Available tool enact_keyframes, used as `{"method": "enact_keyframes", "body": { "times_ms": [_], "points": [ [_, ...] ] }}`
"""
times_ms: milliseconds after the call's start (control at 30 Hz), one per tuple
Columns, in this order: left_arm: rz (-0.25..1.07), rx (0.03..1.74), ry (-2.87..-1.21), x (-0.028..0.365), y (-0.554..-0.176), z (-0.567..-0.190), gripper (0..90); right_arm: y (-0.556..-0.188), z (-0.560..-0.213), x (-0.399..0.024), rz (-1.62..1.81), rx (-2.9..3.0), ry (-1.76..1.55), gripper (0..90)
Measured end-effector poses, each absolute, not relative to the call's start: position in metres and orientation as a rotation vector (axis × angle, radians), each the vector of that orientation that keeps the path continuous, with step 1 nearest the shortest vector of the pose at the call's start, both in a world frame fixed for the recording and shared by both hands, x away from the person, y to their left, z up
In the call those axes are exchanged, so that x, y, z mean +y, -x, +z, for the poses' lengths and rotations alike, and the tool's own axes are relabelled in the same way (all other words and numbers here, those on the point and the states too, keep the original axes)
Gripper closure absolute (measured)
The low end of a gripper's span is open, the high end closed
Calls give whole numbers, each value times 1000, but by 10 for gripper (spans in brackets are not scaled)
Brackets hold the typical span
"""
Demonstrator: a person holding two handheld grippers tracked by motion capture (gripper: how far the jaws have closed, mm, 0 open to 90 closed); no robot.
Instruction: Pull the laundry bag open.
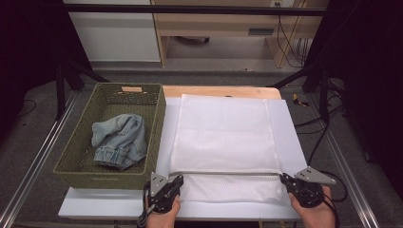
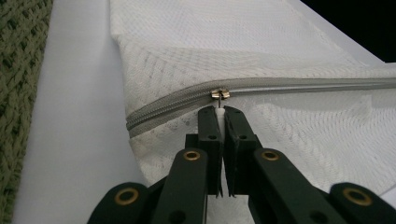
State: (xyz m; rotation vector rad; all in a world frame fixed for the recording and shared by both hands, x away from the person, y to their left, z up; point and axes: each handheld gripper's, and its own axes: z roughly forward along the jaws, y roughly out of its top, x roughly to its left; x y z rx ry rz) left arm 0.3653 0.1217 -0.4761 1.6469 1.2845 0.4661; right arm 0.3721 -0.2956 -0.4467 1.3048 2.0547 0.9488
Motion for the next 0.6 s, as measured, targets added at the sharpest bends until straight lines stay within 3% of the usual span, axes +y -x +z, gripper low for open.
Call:
{"method": "enact_keyframes", "body": {
  "times_ms": [600],
  "points": [
    [482, 1315, -1631, 135, -364, -478, 870, -375, -449, -300, 916, 2032, -1366, 850]
  ]
}}
